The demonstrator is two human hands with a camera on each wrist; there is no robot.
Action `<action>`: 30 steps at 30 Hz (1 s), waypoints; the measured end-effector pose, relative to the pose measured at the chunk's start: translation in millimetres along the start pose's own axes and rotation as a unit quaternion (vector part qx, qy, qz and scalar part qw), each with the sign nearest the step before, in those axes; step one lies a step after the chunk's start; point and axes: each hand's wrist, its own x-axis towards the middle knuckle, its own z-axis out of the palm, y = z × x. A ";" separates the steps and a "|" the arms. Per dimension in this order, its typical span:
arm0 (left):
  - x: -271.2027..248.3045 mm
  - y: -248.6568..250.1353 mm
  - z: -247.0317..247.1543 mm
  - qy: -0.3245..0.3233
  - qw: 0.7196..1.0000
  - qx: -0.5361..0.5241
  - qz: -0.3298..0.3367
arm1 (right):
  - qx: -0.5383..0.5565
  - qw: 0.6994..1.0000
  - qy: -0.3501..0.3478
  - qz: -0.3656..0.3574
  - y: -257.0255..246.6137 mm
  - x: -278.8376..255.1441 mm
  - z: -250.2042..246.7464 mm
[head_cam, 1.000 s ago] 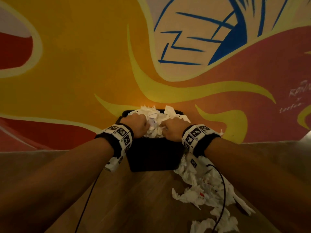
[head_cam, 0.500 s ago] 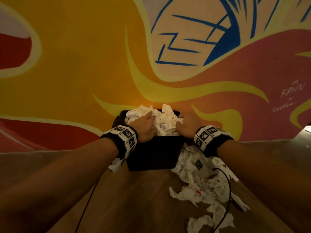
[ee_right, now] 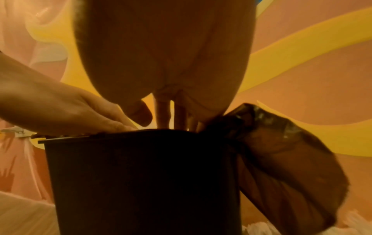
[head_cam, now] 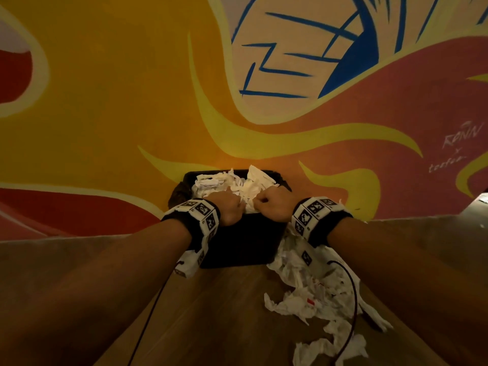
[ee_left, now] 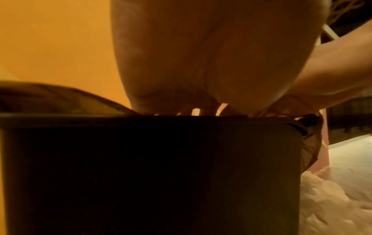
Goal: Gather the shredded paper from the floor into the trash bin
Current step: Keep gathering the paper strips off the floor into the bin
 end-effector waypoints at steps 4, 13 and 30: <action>6.8 0.2 -4.1 -0.046 0.999 0.005 -0.014 | -0.024 0.997 -0.063 0.049 -8.8 7.1 -3.2; 3.9 2.8 -7.5 -0.056 0.998 -0.004 -0.004 | -0.041 0.996 -0.072 0.027 -5.0 -0.3 0.7; -36.5 61.5 -24.3 0.310 0.939 0.067 0.131 | -0.034 0.974 0.198 -0.106 41.8 -97.5 -15.5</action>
